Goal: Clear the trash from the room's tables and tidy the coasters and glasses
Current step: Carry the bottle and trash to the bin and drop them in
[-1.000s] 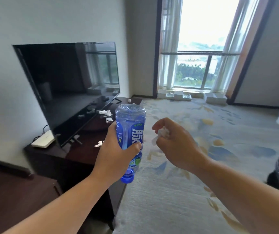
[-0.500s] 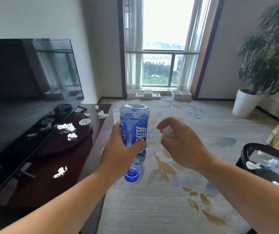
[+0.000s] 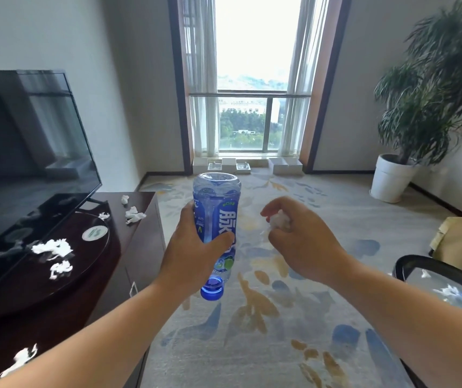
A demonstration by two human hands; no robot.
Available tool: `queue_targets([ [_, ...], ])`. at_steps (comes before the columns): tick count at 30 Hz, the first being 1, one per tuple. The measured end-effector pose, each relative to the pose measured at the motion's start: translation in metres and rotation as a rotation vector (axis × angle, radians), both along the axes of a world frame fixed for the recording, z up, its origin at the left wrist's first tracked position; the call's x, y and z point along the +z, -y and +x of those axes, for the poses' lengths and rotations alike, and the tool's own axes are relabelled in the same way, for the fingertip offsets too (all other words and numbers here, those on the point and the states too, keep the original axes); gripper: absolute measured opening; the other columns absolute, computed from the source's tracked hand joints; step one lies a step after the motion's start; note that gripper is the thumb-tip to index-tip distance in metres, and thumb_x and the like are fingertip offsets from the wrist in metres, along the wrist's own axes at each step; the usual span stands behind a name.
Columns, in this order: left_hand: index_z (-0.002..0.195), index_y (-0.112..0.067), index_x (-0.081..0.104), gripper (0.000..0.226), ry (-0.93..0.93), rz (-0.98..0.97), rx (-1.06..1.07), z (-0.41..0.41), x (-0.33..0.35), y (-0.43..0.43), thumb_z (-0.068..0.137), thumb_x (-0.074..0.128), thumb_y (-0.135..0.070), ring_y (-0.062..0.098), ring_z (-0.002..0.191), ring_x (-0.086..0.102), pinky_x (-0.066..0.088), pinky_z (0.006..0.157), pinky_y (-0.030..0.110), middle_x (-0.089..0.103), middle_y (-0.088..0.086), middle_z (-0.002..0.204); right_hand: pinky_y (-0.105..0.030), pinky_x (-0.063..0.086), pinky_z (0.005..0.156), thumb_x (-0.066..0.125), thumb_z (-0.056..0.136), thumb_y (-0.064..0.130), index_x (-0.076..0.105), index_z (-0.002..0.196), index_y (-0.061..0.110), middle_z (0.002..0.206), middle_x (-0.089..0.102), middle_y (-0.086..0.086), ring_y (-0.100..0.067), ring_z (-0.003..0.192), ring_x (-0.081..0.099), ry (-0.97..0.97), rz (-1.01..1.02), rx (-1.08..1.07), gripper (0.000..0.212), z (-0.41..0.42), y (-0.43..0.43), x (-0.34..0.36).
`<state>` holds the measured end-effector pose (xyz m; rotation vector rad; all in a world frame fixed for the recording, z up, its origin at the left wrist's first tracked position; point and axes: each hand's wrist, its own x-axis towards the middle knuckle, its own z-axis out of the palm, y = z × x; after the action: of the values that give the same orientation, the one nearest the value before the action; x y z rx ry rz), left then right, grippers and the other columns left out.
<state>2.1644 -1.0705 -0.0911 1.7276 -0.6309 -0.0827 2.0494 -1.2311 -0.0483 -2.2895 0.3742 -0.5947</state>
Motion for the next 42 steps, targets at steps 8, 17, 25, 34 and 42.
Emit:
queue_targets([
  [8, 0.115, -0.039, 0.046, 0.062, -0.009, -0.024, 0.055, 0.064, 0.001, 0.094, 0.059, 0.073, -0.047, 0.011, 0.091, 0.068, 0.056, 0.082, 0.048, 0.067, -0.016, 0.1, -0.02, 0.039, 0.059, 0.054, 0.082, 0.011, 0.056, 0.099, 0.034, 0.102, 0.057, 0.01, -0.005, 0.081, 0.055, -0.004, -0.009, 0.065, 0.029, 0.062, 0.105, 0.006],
  [17, 0.119, -0.038, 0.045, 0.058, 0.053, 0.029, 0.098, 0.164, -0.007, 0.158, 0.067, 0.07, -0.044, -0.005, 0.084, 0.065, 0.053, 0.07, 0.025, 0.064, -0.027, 0.095, -0.02, 0.038, 0.061, 0.054, 0.082, 0.013, 0.055, 0.1, 0.037, 0.099, 0.053, 0.016, -0.002, 0.083, 0.053, -0.013, -0.007, 0.098, 0.029, 0.17, 0.173, -0.008],
  [25, 0.117, -0.037, 0.042, 0.051, 0.065, 0.058, 0.107, 0.285, -0.012, 0.208, 0.077, 0.073, -0.036, -0.003, 0.083, 0.065, 0.053, 0.069, 0.022, 0.062, -0.021, 0.099, -0.02, 0.041, 0.063, 0.054, 0.083, 0.015, 0.054, 0.1, 0.037, 0.101, 0.053, 0.018, -0.002, 0.085, 0.053, 0.003, -0.012, 0.065, 0.029, 0.287, 0.219, -0.005],
  [34, 0.115, -0.042, 0.037, 0.049, 0.066, 0.12, 0.141, 0.398, -0.024, 0.276, 0.078, 0.07, -0.042, -0.006, 0.081, 0.063, 0.044, 0.055, 0.008, 0.058, -0.029, 0.096, -0.028, 0.052, 0.059, 0.056, 0.081, 0.011, 0.046, 0.101, 0.034, 0.092, 0.054, 0.013, -0.008, 0.075, 0.054, 0.022, 0.048, 0.063, 0.032, 0.399, 0.284, -0.012],
  [42, 0.106, -0.05, 0.04, 0.047, 0.068, 0.112, 0.236, 0.489, -0.025, 0.37, 0.067, 0.066, -0.051, -0.013, 0.081, 0.061, 0.046, 0.061, 0.013, 0.06, -0.035, 0.09, -0.008, 0.038, 0.051, 0.051, 0.083, 0.011, 0.041, 0.089, 0.027, 0.098, 0.034, 0.018, -0.005, 0.076, 0.046, 0.009, 0.011, 0.127, 0.019, 0.508, 0.389, -0.021],
])
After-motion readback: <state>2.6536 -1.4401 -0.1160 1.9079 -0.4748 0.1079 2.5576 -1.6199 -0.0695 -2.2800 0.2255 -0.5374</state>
